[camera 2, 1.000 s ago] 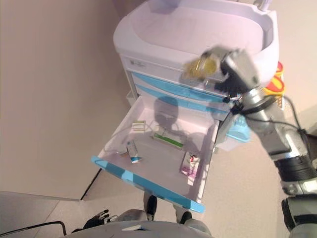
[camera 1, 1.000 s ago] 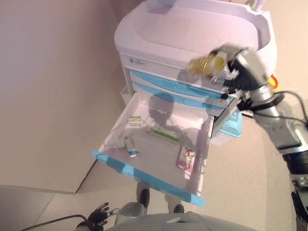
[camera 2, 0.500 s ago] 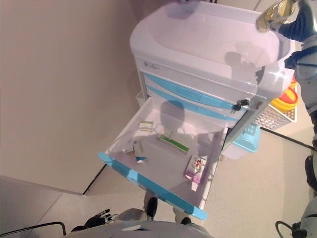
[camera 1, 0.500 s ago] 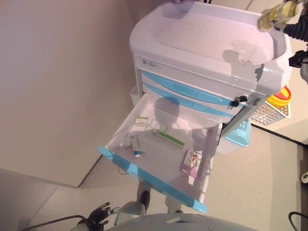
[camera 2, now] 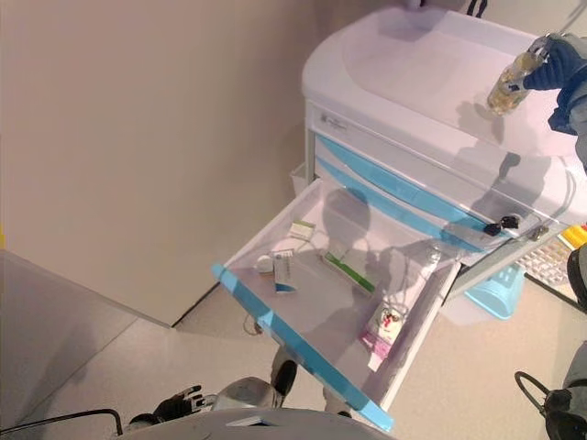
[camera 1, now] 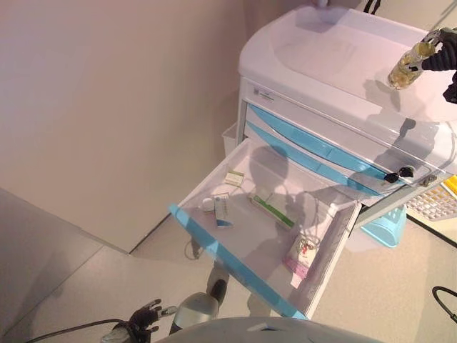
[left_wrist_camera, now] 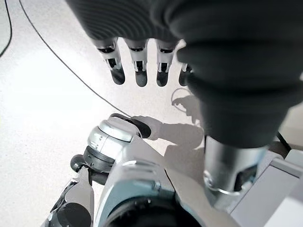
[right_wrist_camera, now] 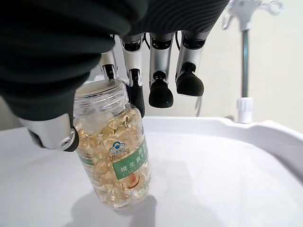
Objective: Open the drawer and pick up the medicine
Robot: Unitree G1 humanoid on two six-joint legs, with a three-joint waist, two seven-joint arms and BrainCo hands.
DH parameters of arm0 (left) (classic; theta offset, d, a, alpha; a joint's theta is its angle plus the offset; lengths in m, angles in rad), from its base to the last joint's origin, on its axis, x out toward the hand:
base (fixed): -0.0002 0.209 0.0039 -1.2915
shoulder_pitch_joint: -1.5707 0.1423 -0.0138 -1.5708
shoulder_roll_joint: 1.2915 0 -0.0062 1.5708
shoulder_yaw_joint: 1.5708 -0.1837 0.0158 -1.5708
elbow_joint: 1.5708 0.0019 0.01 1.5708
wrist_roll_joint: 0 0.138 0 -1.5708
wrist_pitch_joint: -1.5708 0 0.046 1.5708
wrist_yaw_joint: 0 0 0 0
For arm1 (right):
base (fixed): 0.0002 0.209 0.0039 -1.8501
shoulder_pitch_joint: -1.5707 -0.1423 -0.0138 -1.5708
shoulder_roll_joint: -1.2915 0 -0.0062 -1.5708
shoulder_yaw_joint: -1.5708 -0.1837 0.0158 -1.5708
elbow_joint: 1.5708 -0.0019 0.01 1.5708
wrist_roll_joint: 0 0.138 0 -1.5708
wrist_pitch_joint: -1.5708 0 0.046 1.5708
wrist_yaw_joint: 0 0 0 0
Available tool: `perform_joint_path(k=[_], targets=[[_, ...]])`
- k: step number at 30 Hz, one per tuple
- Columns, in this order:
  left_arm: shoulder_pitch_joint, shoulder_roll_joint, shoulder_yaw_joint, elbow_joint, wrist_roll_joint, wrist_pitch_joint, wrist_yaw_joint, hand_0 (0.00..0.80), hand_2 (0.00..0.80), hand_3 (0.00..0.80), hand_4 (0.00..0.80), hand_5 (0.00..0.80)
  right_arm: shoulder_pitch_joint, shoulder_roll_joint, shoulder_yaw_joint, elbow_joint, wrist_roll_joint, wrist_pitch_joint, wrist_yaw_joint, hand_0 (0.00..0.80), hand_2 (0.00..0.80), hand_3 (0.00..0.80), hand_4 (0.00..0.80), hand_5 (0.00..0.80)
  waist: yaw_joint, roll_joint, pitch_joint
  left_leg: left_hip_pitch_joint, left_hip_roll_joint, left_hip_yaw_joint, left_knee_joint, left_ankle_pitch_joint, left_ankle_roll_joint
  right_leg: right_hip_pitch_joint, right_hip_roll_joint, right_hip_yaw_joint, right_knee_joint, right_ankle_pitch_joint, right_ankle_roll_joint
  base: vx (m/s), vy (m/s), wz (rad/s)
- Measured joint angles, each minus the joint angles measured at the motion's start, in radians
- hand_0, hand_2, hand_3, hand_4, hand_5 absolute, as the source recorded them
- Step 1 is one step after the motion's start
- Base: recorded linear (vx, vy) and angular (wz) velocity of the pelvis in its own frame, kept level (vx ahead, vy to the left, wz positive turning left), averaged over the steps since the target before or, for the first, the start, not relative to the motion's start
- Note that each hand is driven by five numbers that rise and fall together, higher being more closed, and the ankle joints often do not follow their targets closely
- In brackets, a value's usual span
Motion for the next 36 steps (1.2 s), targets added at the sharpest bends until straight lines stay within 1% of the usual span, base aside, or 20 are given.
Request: perform_joint_path(k=[6,9,15,16,17,21,27,30,32,33,36], targets=[[0.002,0.014,0.000,0.000,0.002,0.003,-0.001,0.000,0.000,0.000,0.000,0.000,0.000,0.005,0.029,0.026,-0.031,-0.026,0.081,0.800,0.800,0.800,0.800,0.800,0.001,-0.020,-0.001,-0.001,-0.003,-0.007,0.000,0.003,0.002,0.001,-0.002,0.000,0.003,-0.001,0.002,0.009,0.000,0.05],[0.001,0.016,0.000,-0.001,0.003,0.002,-0.001,0.000,0.000,0.000,0.000,0.000,0.001,0.006,0.029,0.024,-0.036,-0.038,0.112,0.800,0.800,0.800,0.800,0.800,-0.001,-0.021,-0.002,-0.001,-0.003,-0.005,0.000,0.003,0.002,0.000,-0.003,0.002,0.004,-0.001,0.002,0.000,0.000,0.00],[0.000,0.018,0.000,-0.001,0.007,0.000,-0.001,0.000,0.000,0.000,0.000,0.000,0.007,0.006,0.024,0.021,-0.039,-0.048,0.135,0.797,0.797,0.797,0.797,0.797,-0.004,-0.024,-0.005,0.000,-0.002,-0.004,0.000,0.004,0.002,-0.001,-0.003,0.005,0.003,-0.001,0.002,0.000,0.000,0.00],[0.000,0.018,0.000,-0.002,0.007,0.000,-0.001,0.000,0.000,0.000,0.000,0.000,0.007,0.006,0.023,0.019,-0.039,-0.051,0.136,0.527,0.527,0.527,0.527,0.527,-0.007,-0.025,-0.005,0.000,-0.002,-0.003,0.000,0.004,0.002,-0.001,-0.003,0.006,0.003,-0.001,0.002,0.000,0.000,0.00],[-0.001,0.018,0.000,-0.002,0.007,0.000,-0.001,0.000,0.000,0.000,0.000,0.000,0.008,0.006,0.019,0.017,-0.039,-0.057,0.136,0.000,0.000,0.000,0.000,0.000,-0.009,-0.024,-0.005,0.000,-0.002,-0.003,0.000,0.004,0.002,-0.001,-0.003,0.006,0.003,-0.001,0.002,0.000,0.000,0.00],[-0.001,0.019,0.000,-0.002,0.008,-0.001,-0.001,0.000,0.000,0.000,0.000,0.000,0.014,0.006,-0.005,0.015,-0.039,-0.063,0.136,0.000,0.000,0.000,0.000,0.000,-0.018,-0.024,-0.005,0.001,-0.002,0.000,0.000,0.004,0.002,-0.001,-0.004,0.009,0.004,-0.001,0.002,-0.005,-0.002,-0.01],[0.000,0.019,-0.001,-0.003,0.008,-0.002,-0.002,0.000,0.000,0.000,0.000,0.000,0.015,0.006,-0.007,0.014,-0.036,-0.075,0.115,0.000,0.000,0.000,0.000,0.000,-0.027,-0.022,-0.009,-0.001,0.002,0.021,0.000,0.004,0.002,-0.011,-0.005,0.022,0.006,-0.001,0.001,-0.027,-0.003,-0.06],[0.001,0.019,-0.002,-0.003,0.007,-0.002,-0.006,0.000,0.000,0.000,0.000,0.000,0.015,0.005,-0.015,-0.006,-0.019,-0.077,0.038,0.000,0.000,0.000,0.000,0.000,-0.031,-0.018,-0.015,-0.001,0.002,0.026,0.000,0.004,0.002,-0.012,-0.003,0.028,0.007,-0.001,0.001,-0.033,-0.007,-0.05],[0.001,0.019,-0.002,-0.003,0.007,-0.002,-0.007,0.000,0.000,0.000,0.000,0.000,0.015,0.004,-0.022,-0.036,0.030,-0.076,-0.027,0.000,0.000,0.000,0.000,0.000,-0.038,-0.016,-0.018,-0.001,0.002,0.027,0.000,0.004,0.002,-0.012,-0.003,0.029,0.007,-0.001,0.001,-0.043,-0.008,-0.01],[0.002,0.019,-0.002,-0.003,0.008,-0.002,-0.007,0.000,0.000,0.000,0.000,0.000,0.015,0.004,-0.036,-0.058,0.057,-0.077,-0.058,0.000,0.000,0.000,0.000,0.000,-0.043,-0.015,-0.019,-0.001,0.002,0.027,0.000,0.004,0.002,-0.013,-0.002,0.029,0.006,-0.001,0.001,-0.044,-0.006,0.00],[0.005,0.019,-0.002,-0.002,0.008,-0.002,-0.008,0.000,0.000,0.000,0.000,0.000,0.016,0.000,-0.101,-0.139,0.160,-0.076,-0.204,0.000,0.000,0.000,0.000,0.000,-0.056,-0.015,-0.019,-0.001,0.004,0.031,0.000,0.003,0.002,-0.014,-0.003,0.032,0.006,-0.001,0.001,-0.036,-0.005,-0.03]])
